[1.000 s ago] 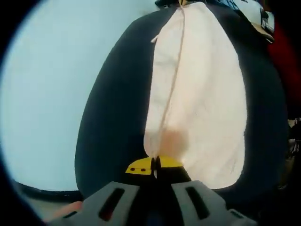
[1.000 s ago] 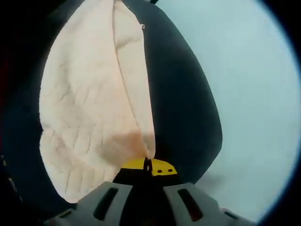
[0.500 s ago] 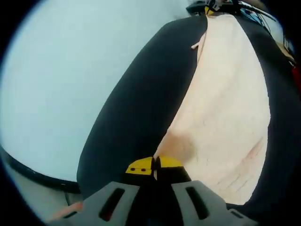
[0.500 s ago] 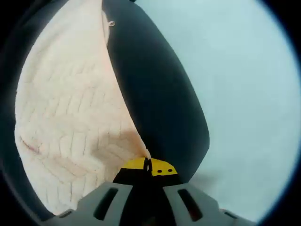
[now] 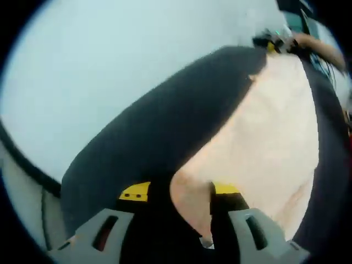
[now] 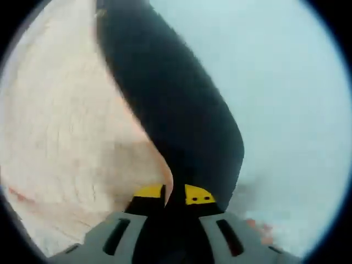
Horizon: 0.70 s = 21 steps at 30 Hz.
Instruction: Fold the towel on the table until its edges align and the towel forms a compact rectangular stack.
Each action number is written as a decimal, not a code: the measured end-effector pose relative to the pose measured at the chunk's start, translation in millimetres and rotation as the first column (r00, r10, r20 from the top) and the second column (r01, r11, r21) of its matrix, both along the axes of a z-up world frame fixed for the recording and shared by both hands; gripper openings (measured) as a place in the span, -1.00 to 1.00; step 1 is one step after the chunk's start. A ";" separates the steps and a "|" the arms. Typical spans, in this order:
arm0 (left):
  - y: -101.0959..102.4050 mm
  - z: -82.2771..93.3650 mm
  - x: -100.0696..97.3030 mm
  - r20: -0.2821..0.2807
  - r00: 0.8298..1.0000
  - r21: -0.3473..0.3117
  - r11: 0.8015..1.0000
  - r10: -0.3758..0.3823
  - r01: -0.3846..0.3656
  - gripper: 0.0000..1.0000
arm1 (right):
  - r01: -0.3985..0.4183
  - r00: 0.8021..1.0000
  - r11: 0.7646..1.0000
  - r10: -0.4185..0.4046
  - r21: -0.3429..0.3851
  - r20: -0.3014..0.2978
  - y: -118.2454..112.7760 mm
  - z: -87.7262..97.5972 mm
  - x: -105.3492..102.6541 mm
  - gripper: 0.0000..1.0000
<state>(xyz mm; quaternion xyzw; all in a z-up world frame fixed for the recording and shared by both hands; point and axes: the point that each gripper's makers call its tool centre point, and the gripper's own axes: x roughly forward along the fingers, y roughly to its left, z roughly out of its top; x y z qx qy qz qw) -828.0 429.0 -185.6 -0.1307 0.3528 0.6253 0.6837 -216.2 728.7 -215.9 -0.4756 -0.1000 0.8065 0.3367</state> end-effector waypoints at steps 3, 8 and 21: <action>-9.0 30.5 -13.5 0.119 0.989 0.152 0.983 0.082 -0.100 -0.26 | 0.047 0.987 0.998 -0.053 -0.042 -0.151 -19.6 19.0 8.0 -0.33; -50.5 53.7 4.6 -0.152 0.982 0.173 0.975 -0.115 0.141 -0.30 | 0.014 0.988 0.996 0.000 0.088 -0.156 -36.3 60.4 20.3 -0.39; -132.2 12.5 106.7 -0.424 0.803 -0.021 0.891 -0.420 0.454 -0.32 | -0.219 0.974 0.944 0.228 0.248 -0.006 -166.8 57.6 36.6 -0.30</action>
